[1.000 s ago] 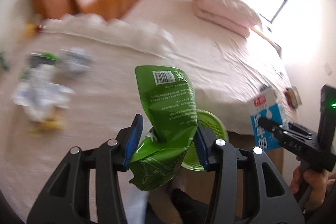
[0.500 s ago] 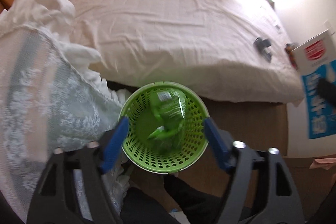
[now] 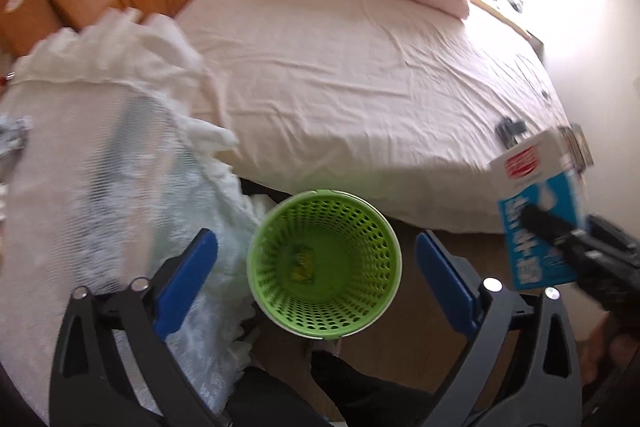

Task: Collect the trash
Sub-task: 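Lower the milk carton into the green wastebasket and open the right tool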

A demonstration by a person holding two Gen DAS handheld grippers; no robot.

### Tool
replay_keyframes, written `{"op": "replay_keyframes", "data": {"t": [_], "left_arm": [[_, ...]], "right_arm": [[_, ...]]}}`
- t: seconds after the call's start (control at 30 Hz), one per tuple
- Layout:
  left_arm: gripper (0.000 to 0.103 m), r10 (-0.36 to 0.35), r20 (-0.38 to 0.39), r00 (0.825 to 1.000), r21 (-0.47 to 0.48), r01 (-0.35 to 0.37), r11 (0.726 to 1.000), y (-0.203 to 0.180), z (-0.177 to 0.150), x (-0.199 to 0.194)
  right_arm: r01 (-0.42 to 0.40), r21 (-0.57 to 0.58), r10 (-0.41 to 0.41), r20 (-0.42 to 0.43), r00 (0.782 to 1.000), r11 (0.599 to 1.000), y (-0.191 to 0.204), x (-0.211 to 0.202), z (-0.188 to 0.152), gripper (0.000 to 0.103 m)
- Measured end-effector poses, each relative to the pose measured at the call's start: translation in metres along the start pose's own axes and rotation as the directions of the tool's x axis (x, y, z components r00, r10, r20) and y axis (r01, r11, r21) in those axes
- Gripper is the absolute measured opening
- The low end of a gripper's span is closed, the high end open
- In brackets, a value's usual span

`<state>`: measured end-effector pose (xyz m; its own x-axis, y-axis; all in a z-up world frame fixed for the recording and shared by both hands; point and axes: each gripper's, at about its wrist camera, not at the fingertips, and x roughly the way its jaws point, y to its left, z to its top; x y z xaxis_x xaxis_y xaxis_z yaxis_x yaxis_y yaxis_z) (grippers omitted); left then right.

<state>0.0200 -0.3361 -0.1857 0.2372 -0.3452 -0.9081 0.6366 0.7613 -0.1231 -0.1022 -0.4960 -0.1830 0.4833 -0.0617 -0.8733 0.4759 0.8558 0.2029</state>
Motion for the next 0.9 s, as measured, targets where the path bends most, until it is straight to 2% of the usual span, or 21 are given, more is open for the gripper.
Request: {"op": "replay_keyframes", "data": {"t": [0.17, 0.33, 0.4, 0.43, 0.47, 0.57, 0.73, 0.9], "left_arm": [[0.095, 0.039, 0.030, 0.999, -0.058, -0.037, 0.998, 0.022, -0.011, -0.034], [0.095, 0.069, 0.034, 0.997, -0.098, -0.065, 0.993, 0.037, -0.027, -0.049], [0.095, 0.080, 0.031, 0.996, -0.108, -0.076, 0.991, 0.041, -0.033, -0.050], [0.095, 0.082, 0.025, 0.996, -0.111, -0.079, 0.991, 0.043, -0.037, -0.050], [0.095, 0.087, 0.020, 0.996, -0.114, -0.084, 0.990, 0.044, -0.041, -0.050], [0.095, 0.094, 0.012, 0.995, -0.127, -0.092, 0.988, 0.050, -0.049, -0.051], [0.095, 0.097, 0.014, 0.995, -0.141, -0.094, 0.986, 0.057, -0.055, -0.054], [0.095, 0.120, 0.071, 0.990, -0.138, -0.110, 0.984, 0.065, -0.051, -0.077]], "right_arm": [[-0.016, -0.050, 0.013, -0.052, 0.999, 0.999, 0.021, 0.036, -0.010, 0.044], [-0.024, -0.082, 0.013, -0.141, 0.990, 0.996, 0.040, 0.085, -0.026, 0.046], [-0.029, -0.080, 0.014, -0.180, 0.984, 0.996, 0.044, 0.103, -0.033, 0.059], [-0.017, -0.087, 0.000, -0.192, 0.981, 0.996, 0.048, 0.112, -0.036, 0.076], [-0.001, -0.098, -0.018, -0.194, 0.981, 0.995, 0.051, 0.117, -0.039, 0.085], [0.021, -0.131, -0.051, -0.225, 0.973, 0.991, 0.062, 0.130, -0.044, 0.094], [0.024, -0.129, -0.054, -0.229, 0.972, 0.991, 0.069, 0.121, -0.043, 0.094], [0.034, -0.077, -0.044, -0.138, 0.989, 0.996, 0.067, 0.060, -0.023, 0.099]]}}
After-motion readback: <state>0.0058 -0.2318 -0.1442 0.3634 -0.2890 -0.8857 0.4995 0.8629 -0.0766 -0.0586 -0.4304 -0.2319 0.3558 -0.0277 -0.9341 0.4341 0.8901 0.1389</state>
